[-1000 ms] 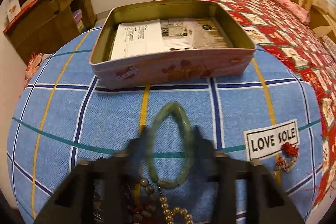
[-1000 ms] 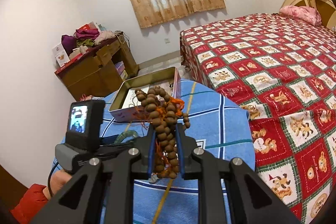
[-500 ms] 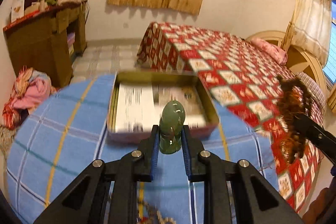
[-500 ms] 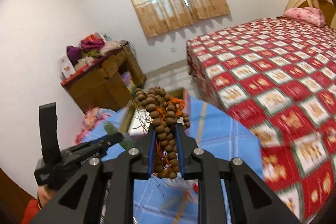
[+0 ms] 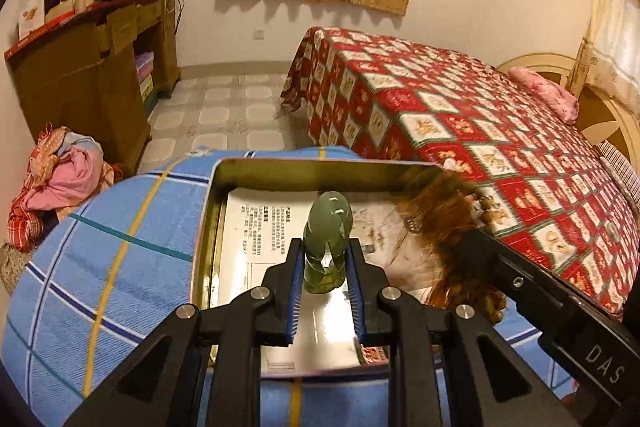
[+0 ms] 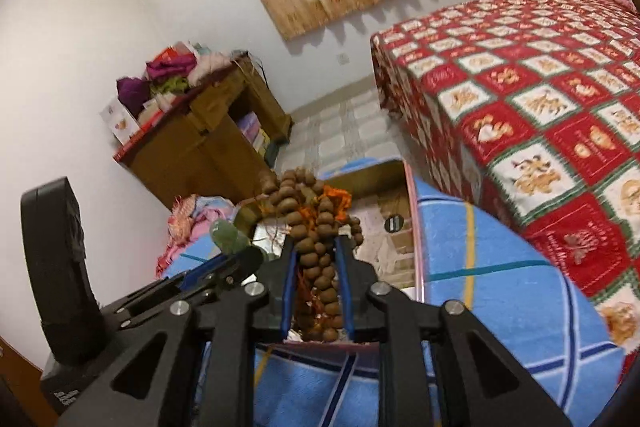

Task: Organize jewelry
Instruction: 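Lower green bangle into pink tin with left tool while right tool releases brown beads, then grasp the pearl necklace with the right tool and lift it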

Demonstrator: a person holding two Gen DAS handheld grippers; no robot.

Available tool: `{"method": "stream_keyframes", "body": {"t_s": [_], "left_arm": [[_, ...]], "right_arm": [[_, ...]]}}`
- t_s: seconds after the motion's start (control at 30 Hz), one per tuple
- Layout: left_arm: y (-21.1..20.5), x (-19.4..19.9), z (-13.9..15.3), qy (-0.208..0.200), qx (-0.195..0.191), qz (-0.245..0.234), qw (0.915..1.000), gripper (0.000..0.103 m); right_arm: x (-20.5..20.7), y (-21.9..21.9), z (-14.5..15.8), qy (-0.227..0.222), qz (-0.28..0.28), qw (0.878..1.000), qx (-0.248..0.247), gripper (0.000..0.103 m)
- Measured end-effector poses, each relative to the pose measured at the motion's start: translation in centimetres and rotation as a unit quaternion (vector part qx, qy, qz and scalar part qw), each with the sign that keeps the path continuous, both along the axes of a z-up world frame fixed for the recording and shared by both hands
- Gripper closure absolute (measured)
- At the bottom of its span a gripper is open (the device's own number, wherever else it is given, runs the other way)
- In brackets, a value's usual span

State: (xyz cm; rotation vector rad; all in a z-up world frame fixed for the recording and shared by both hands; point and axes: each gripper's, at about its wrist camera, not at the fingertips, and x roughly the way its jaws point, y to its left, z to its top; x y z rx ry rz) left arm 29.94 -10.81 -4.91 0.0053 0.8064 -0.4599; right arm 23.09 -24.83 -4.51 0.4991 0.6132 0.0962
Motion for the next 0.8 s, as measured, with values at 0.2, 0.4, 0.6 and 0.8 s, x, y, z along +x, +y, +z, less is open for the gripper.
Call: {"method": "stream_keyframes", "body": {"t_s": [0.2, 0.4, 0.6, 0.8], "left_arm": [[1.2, 0.0, 0.3, 0.014, -0.032, 0.009, 0.9993, 0.033], [3.9, -2.3, 4.0, -0.006, -0.057, 0.032, 0.9978, 0.024], [8.0, -8.4, 5.7, -0.045, -0.054, 0.063, 0.9955, 0.024], [12.8, -14.3, 4.3, -0.031, -0.087, 0.087, 0.9919, 0.024]], "right_arm": [[-2.2, -1.4, 1.3, -0.031, -0.04, 0.999, 0.013, 0.019], [-9.4, -2.2, 6.2, -0.094, -0.107, 0.99, -0.019, 0.019], [-14.2, 0.4, 6.7, -0.084, -0.069, 0.993, -0.05, 0.019], [-17.6, 3.2, 3.3, -0.041, -0.017, 0.997, -0.061, 0.019]]}}
